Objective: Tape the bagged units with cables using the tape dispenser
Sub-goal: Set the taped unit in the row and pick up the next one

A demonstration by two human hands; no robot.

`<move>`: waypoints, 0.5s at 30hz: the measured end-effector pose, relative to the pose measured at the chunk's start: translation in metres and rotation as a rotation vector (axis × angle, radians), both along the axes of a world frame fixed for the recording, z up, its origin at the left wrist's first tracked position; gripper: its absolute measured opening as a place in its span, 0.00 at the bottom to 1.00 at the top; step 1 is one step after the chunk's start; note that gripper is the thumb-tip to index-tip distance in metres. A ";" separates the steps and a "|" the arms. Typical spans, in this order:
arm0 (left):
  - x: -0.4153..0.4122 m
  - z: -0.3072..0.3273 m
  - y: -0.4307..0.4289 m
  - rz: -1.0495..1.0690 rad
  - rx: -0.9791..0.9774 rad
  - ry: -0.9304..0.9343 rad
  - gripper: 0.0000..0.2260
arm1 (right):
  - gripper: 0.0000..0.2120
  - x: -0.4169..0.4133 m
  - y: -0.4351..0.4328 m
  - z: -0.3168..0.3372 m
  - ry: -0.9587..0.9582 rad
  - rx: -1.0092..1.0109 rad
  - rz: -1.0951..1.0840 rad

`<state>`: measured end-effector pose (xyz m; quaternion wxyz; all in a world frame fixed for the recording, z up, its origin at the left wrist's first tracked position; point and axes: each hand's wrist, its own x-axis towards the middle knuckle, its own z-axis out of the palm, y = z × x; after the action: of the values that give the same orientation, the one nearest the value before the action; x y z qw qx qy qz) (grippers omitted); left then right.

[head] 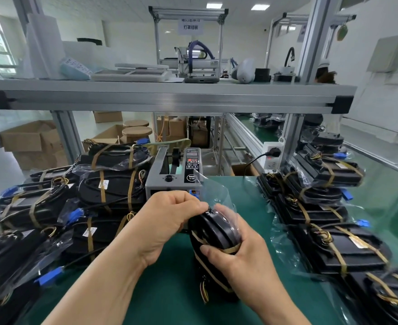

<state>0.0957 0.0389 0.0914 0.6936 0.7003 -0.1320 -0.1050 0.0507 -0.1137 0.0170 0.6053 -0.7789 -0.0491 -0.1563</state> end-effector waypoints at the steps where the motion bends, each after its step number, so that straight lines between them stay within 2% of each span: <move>1: 0.000 0.001 -0.001 0.000 0.020 -0.014 0.10 | 0.30 0.000 0.000 0.000 0.008 -0.001 0.005; 5: 0.003 0.002 -0.003 0.012 0.081 -0.066 0.11 | 0.32 0.000 0.000 -0.001 0.028 0.004 0.011; 15: 0.008 0.003 -0.002 -0.005 0.103 -0.052 0.14 | 0.32 -0.002 0.002 -0.001 0.034 0.013 0.013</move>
<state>0.1036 0.0370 0.0940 0.6526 0.7373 -0.1463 -0.0953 0.0490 -0.1120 0.0160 0.6120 -0.7773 -0.0428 -0.1394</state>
